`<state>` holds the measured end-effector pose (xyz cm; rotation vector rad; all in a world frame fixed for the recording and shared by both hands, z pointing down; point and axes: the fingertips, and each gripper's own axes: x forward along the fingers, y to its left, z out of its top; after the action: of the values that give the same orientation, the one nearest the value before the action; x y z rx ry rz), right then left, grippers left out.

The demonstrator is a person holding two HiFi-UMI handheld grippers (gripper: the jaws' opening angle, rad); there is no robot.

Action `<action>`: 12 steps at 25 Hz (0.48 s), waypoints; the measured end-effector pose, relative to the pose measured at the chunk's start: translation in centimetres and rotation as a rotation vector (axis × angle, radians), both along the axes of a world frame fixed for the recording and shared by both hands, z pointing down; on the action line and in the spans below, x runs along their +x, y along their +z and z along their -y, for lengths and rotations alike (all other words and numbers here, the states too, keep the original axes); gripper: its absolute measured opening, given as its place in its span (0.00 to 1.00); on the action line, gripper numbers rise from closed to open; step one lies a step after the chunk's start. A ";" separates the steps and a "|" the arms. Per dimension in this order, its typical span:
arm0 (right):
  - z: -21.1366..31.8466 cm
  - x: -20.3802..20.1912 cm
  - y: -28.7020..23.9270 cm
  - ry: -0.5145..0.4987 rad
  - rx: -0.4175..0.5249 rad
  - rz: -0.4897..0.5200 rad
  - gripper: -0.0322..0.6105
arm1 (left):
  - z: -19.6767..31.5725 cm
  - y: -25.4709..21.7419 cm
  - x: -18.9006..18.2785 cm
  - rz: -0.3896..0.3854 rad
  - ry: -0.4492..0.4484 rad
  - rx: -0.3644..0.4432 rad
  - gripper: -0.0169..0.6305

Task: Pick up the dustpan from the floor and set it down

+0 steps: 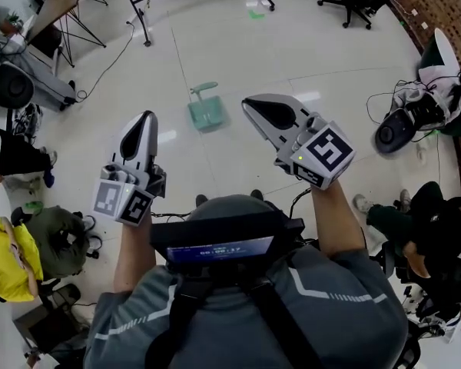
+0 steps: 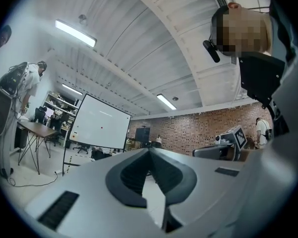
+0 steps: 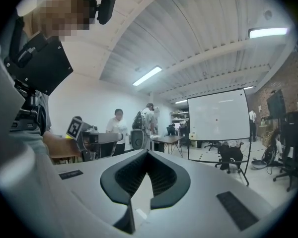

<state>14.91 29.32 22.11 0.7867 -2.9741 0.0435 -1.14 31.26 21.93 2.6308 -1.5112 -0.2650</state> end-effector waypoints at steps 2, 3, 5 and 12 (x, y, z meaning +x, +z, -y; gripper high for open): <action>-0.1 0.6 0.3 0.000 -0.002 0.018 0.07 | -0.2 0.7 0.6 0.008 0.002 -0.003 0.06; -0.2 0.7 0.4 0.002 -0.007 0.025 0.07 | -0.3 0.9 0.7 0.008 -0.002 -0.009 0.06; -0.2 0.7 0.3 0.000 -0.012 0.029 0.07 | -0.5 0.9 0.5 0.008 -0.010 -0.019 0.06; -0.4 -0.4 0.3 -0.012 0.005 0.025 0.07 | -0.9 1.1 -0.3 0.008 -0.022 -0.012 0.06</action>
<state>14.52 29.72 22.41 0.7737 -3.0031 0.0462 -1.46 32.17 22.99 2.6108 -1.5404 -0.2466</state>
